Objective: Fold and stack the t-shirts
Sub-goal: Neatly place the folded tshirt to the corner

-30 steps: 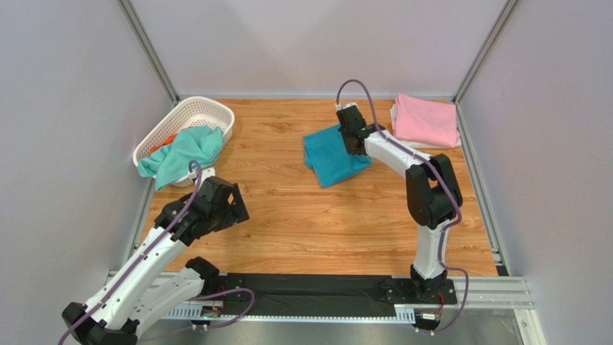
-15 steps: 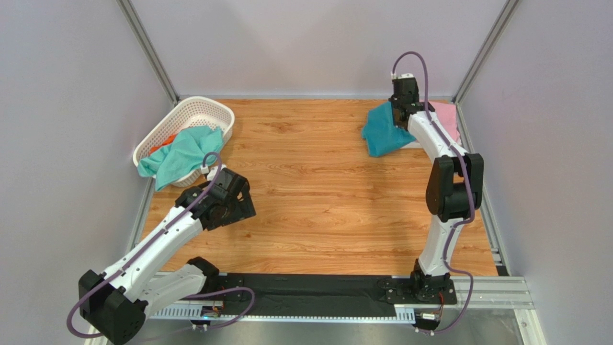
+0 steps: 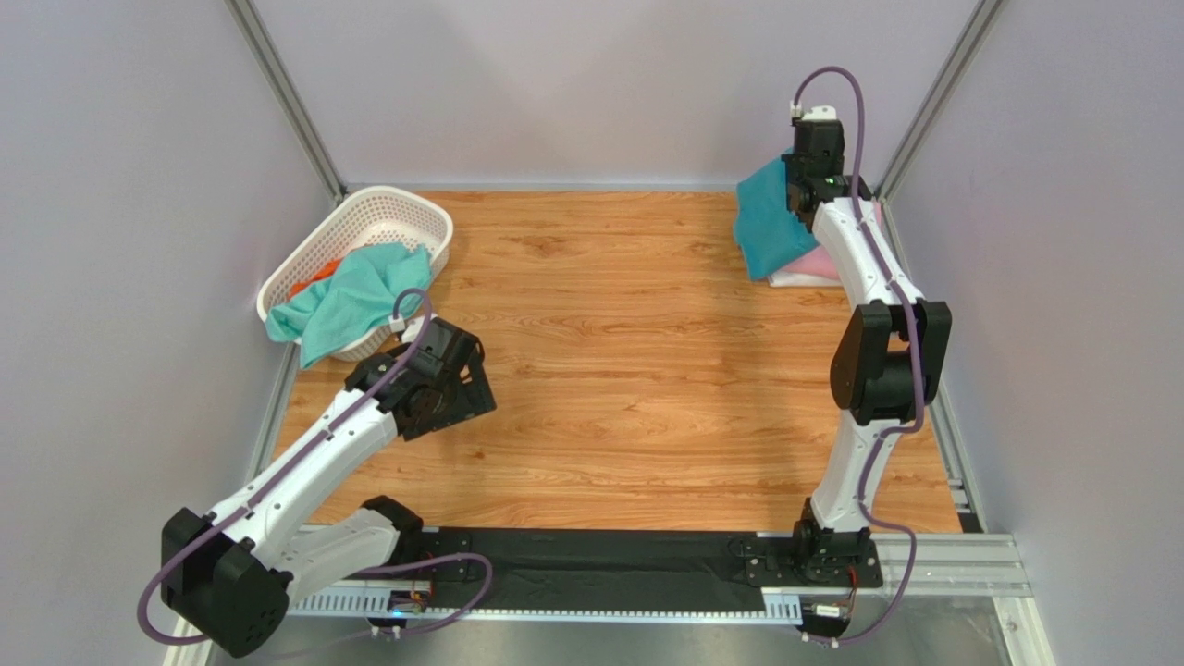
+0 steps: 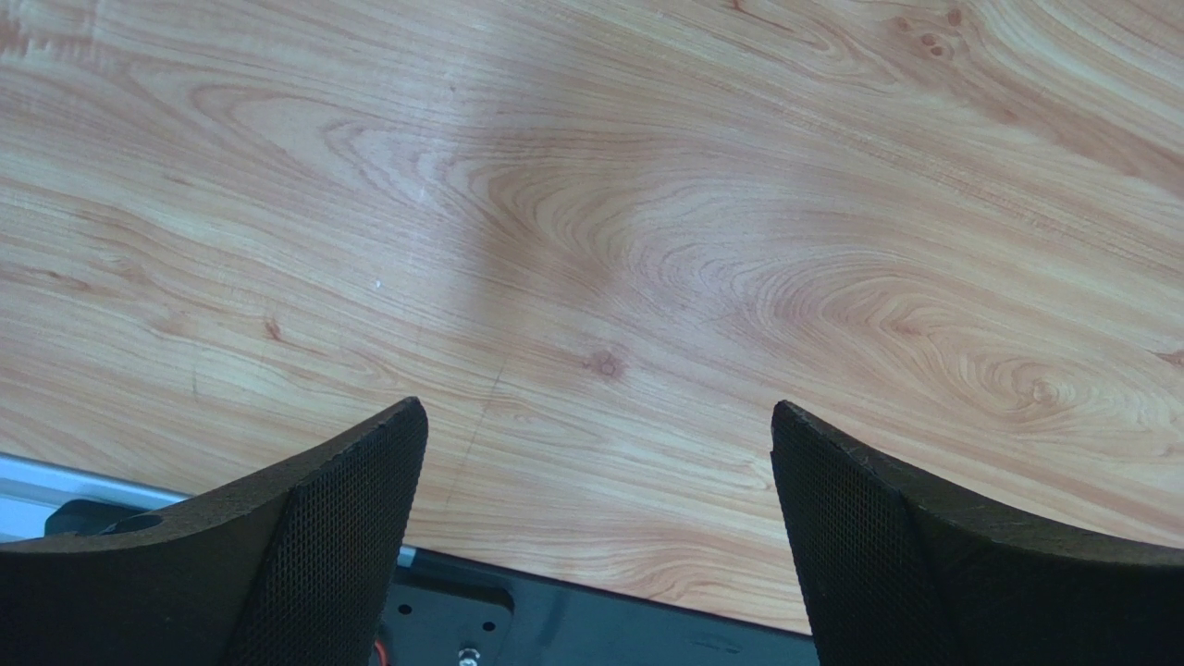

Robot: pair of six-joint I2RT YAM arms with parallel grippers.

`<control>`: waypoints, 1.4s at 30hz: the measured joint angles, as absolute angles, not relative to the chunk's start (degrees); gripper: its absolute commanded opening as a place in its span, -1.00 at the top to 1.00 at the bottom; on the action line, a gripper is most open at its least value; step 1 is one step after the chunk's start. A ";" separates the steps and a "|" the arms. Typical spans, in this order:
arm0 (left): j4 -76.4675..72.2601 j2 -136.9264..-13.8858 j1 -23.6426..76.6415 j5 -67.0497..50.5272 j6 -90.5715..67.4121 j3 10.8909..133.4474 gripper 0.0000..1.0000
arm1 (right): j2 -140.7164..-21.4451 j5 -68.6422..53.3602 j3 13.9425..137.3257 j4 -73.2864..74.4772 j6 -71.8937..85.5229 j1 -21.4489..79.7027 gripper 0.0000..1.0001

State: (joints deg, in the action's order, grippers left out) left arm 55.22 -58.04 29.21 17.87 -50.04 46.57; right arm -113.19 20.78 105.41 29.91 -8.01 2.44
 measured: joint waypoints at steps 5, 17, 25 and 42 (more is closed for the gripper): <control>54.39 -59.18 29.10 16.82 -50.02 46.57 -0.99 | -112.68 19.14 105.47 31.11 -7.77 0.71 1.00; 52.73 -62.11 28.82 15.07 -50.02 46.57 -0.99 | -111.63 11.35 106.32 31.64 -5.37 -6.70 1.00; 52.38 -62.92 28.80 14.06 -49.82 47.33 -0.99 | -121.43 6.83 106.59 30.63 -0.43 -10.44 0.88; 52.36 -62.65 28.77 14.00 -49.23 50.13 -0.99 | -123.87 4.49 110.74 34.72 8.36 -19.00 -1.00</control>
